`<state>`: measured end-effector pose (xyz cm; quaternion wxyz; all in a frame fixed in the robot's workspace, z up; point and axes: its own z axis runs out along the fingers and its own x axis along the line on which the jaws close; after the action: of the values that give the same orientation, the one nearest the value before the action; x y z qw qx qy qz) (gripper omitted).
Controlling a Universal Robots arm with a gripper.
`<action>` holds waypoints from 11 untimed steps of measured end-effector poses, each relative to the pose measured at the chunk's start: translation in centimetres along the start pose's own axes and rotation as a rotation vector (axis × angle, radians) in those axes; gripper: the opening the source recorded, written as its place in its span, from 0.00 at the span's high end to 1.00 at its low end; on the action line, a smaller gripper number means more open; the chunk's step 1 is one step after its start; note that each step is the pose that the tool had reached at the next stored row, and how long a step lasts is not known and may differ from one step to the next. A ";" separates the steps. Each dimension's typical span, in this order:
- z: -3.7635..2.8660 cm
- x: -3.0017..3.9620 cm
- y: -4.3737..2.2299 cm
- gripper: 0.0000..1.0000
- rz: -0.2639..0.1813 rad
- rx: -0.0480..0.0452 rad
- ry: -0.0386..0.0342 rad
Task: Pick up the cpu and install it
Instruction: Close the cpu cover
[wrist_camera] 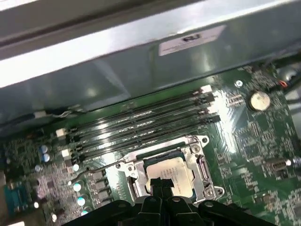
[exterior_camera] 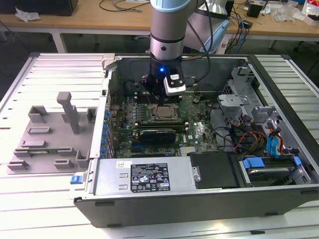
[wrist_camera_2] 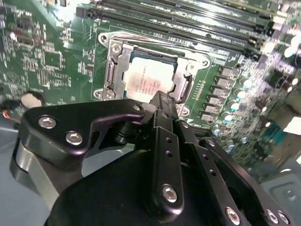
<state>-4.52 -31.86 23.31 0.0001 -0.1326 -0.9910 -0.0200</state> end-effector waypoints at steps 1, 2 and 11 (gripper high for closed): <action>0.01 0.00 0.00 0.89 -0.035 0.0002 0.0014; 0.03 0.00 0.00 0.89 -0.071 0.0004 0.0028; 0.12 -0.08 -0.35 0.89 -0.225 0.0013 0.0089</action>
<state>-4.54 -32.21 23.18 0.0024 -0.0202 -0.9996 -0.0198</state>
